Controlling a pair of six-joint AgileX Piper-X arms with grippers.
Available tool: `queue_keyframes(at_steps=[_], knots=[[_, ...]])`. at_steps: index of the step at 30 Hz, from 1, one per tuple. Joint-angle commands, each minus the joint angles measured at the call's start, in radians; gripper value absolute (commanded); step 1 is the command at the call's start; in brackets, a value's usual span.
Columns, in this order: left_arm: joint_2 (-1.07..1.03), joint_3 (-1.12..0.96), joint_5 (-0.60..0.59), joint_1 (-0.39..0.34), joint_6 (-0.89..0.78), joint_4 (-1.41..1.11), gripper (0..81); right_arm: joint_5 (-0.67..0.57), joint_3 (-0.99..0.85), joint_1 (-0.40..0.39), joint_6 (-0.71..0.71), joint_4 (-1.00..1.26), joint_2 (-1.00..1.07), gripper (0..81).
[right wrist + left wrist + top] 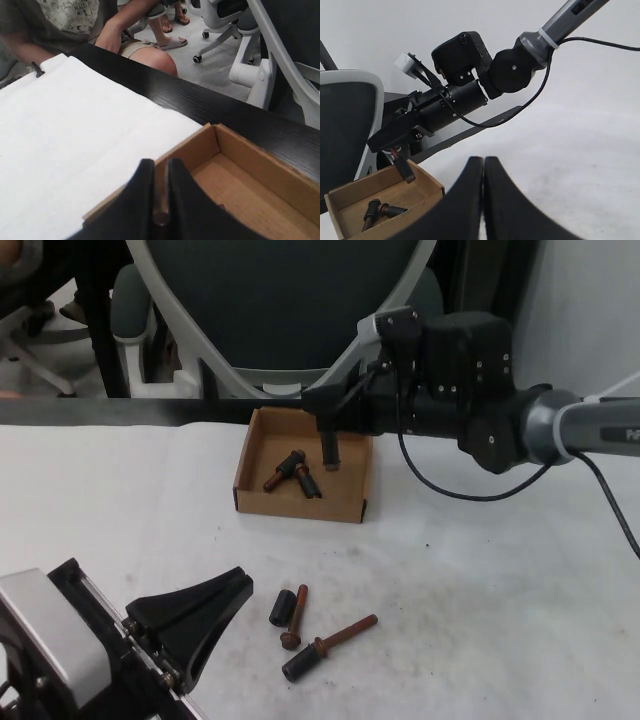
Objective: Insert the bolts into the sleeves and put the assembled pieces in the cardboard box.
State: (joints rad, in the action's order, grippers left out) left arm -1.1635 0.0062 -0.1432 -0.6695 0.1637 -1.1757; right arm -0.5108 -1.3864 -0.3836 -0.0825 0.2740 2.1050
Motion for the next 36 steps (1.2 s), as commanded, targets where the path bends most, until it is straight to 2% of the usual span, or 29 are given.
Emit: queue_keyframes(at_steps=[1, 12, 19, 32, 34, 36], knots=[[0.004, -0.006, 0.018, -0.001, 0.002, -0.011, 0.8, -0.019, -0.055, 0.019, -0.004, -0.023, 0.035, 0.2], [0.004, -0.006, 0.018, -0.001, 0.002, -0.011, 0.8, -0.029, -0.127, 0.058, -0.004, -0.057, 0.091, 0.2], [0.003, -0.006, 0.022, -0.001, 0.002, -0.011, 0.8, -0.073, -0.167, 0.059, -0.031, -0.063, 0.149, 0.2], [0.003, -0.006, 0.022, -0.001, 0.002, 0.023, 0.8, -0.076, -0.171, 0.059, -0.075, -0.083, 0.154, 0.4], [0.003, -0.006, 0.022, -0.001, 0.002, 0.033, 0.8, -0.078, -0.171, 0.056, -0.075, -0.09, 0.154, 6.2], [0.003, -0.006, 0.022, -0.001, 0.002, 0.034, 0.8, -0.078, -0.171, 0.057, -0.078, -0.094, 0.154, 17.2]])
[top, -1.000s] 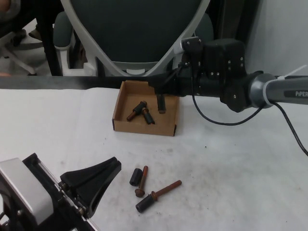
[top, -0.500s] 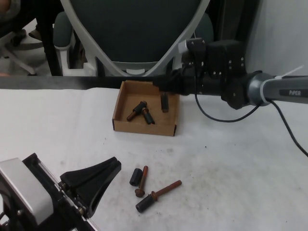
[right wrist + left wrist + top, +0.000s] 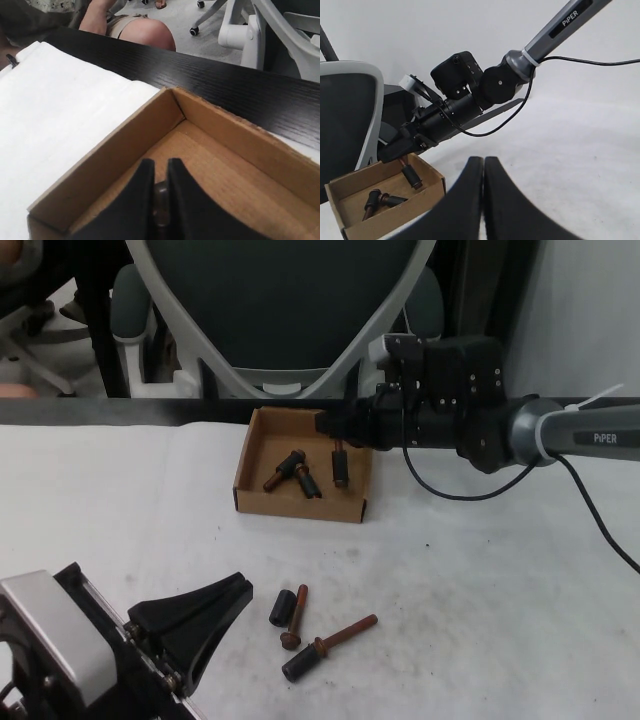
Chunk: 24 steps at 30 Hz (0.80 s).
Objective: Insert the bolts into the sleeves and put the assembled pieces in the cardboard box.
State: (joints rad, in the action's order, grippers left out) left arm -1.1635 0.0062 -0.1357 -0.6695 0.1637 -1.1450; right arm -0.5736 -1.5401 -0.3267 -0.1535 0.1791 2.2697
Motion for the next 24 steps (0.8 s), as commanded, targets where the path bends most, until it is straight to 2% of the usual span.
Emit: queue_keyframes(at_steps=[1, 4, 6, 9, 12, 15, 17, 18, 24], knots=[[0.003, -0.006, 0.015, -0.001, 0.002, 0.004, 0.8, -0.015, -0.017, 0.0, -0.019, 0.0, -0.011, 24.2], [0.003, -0.006, 0.015, -0.001, 0.002, 0.004, 0.8, -0.015, -0.017, 0.0, -0.069, -0.002, -0.011, 40.3], [0.003, -0.006, 0.015, -0.001, 0.002, 0.004, 0.8, -0.015, -0.017, 0.0, -0.092, -0.002, -0.011, 41.0], [0.003, -0.006, 0.015, -0.001, 0.002, 0.004, 0.8, -0.026, -0.017, 0.0, -0.117, -0.002, -0.011, 36.3], [0.003, -0.006, 0.015, -0.001, 0.002, 0.004, 0.8, -0.094, -0.017, 0.0, -0.117, -0.002, -0.016, 28.7], [0.003, -0.006, 0.015, -0.001, 0.002, 0.004, 0.8, -0.196, -0.017, 0.0, -0.117, -0.002, -0.026, 15.8], [0.003, -0.006, 0.015, -0.001, 0.002, 0.004, 0.8, -0.251, -0.017, 0.0, -0.117, -0.002, -0.035, 2.3], [0.003, -0.006, 0.015, -0.001, 0.002, 0.004, 0.8, -0.275, -0.017, 0.0, -0.117, -0.002, -0.04, 0.1], [0.003, -0.006, 0.015, -0.001, 0.002, 0.004, 0.8, -0.283, -0.015, 0.0, -0.113, -0.025, -0.067, 0.3]])
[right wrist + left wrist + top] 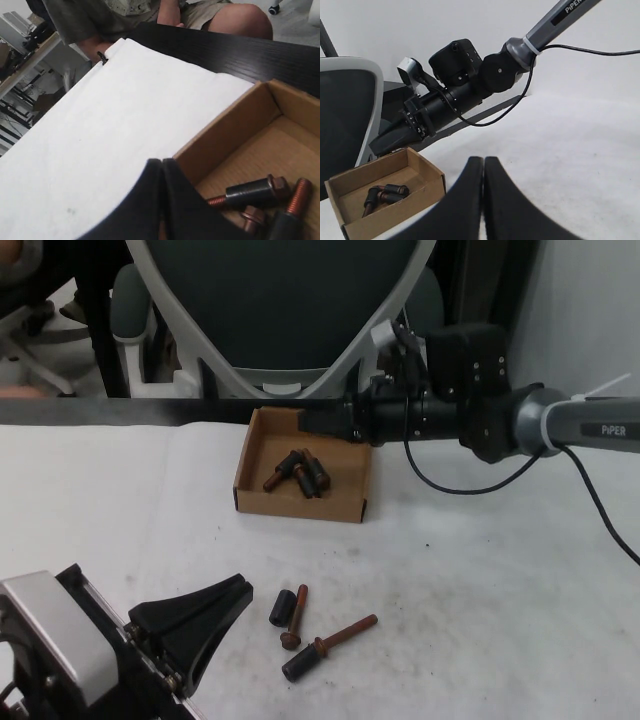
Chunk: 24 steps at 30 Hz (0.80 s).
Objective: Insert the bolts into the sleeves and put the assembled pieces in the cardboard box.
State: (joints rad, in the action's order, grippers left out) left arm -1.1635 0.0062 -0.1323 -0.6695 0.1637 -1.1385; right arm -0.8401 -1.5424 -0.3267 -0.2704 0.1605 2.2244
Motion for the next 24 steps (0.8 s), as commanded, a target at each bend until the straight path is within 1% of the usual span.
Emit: queue_keyframes(at_steps=[1, 7, 14, 18, 20, 22, 24], knots=[[0.003, -0.006, 0.012, -0.001, 0.002, -0.003, 0.8, -0.009, -0.01, 0.0, 0.015, -0.015, -0.028, 0.3], [0.003, -0.006, 0.012, -0.001, 0.011, -0.003, 0.8, 0.103, 0.111, -0.003, 0.116, -0.014, -0.12, 0.3], [0.003, -0.006, 0.008, -0.001, 0.025, -0.003, 0.8, 0.201, 0.396, -0.021, 0.23, 0.027, -0.304, 0.3], [0.003, -0.006, -0.017, -0.001, 0.023, -0.003, 0.8, 0.218, 0.594, -0.039, 0.217, 0.154, -0.422, 0.3], [0.003, -0.006, -0.038, -0.001, 0.023, 0.004, 0.8, 0.254, 0.684, -0.053, 0.204, 0.206, -0.474, 0.3], [0.003, -0.006, -0.05, -0.001, 0.016, 0.057, 0.8, 0.285, 0.77, -0.073, 0.201, 0.247, -0.526, 0.3], [0.0, -0.037, -0.05, -0.001, 0.016, 0.166, 0.8, 0.308, 0.834, -0.096, 0.201, 0.257, -0.568, 0.3]])
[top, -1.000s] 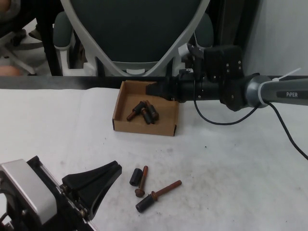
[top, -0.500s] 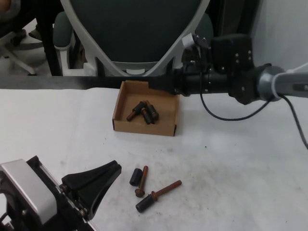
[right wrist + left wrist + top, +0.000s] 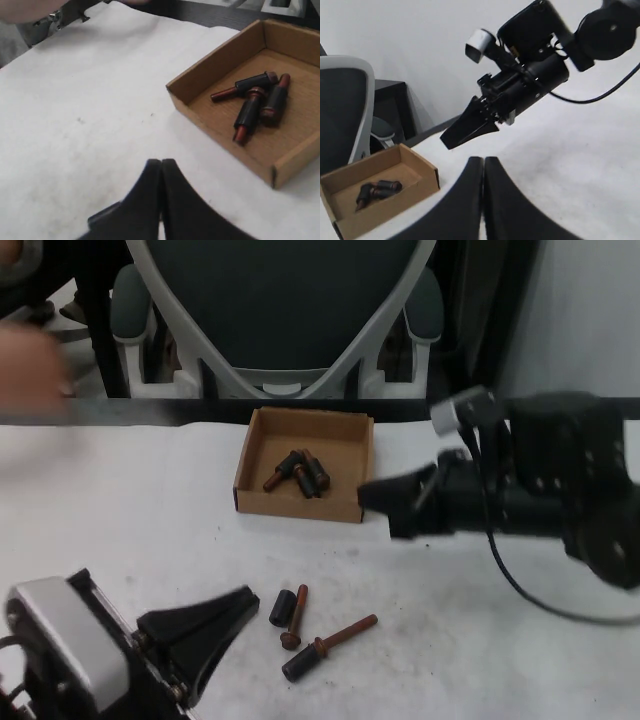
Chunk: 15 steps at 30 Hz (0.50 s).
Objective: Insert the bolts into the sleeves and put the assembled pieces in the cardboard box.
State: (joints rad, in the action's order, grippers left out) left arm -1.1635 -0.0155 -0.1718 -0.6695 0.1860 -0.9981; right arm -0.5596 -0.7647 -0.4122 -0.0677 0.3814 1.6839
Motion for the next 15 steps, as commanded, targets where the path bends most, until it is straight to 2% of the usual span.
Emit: queue_keyframes(at_steps=[1, 6, 15], knots=[[0.0, -0.033, -0.01, -0.001, -0.006, 0.093, 0.8, 0.033, 0.076, -0.021, -0.001, 0.036, -0.04, 0.3], [-0.005, -0.142, -0.018, -0.001, -0.006, 0.37, 0.8, 0.046, 0.159, -0.084, -0.001, 0.036, -0.097, 0.3], [-0.005, -0.153, -0.018, -0.001, -0.006, 0.391, 0.8, 0.147, 0.276, -0.162, 0.015, 0.033, -0.163, 0.3]])
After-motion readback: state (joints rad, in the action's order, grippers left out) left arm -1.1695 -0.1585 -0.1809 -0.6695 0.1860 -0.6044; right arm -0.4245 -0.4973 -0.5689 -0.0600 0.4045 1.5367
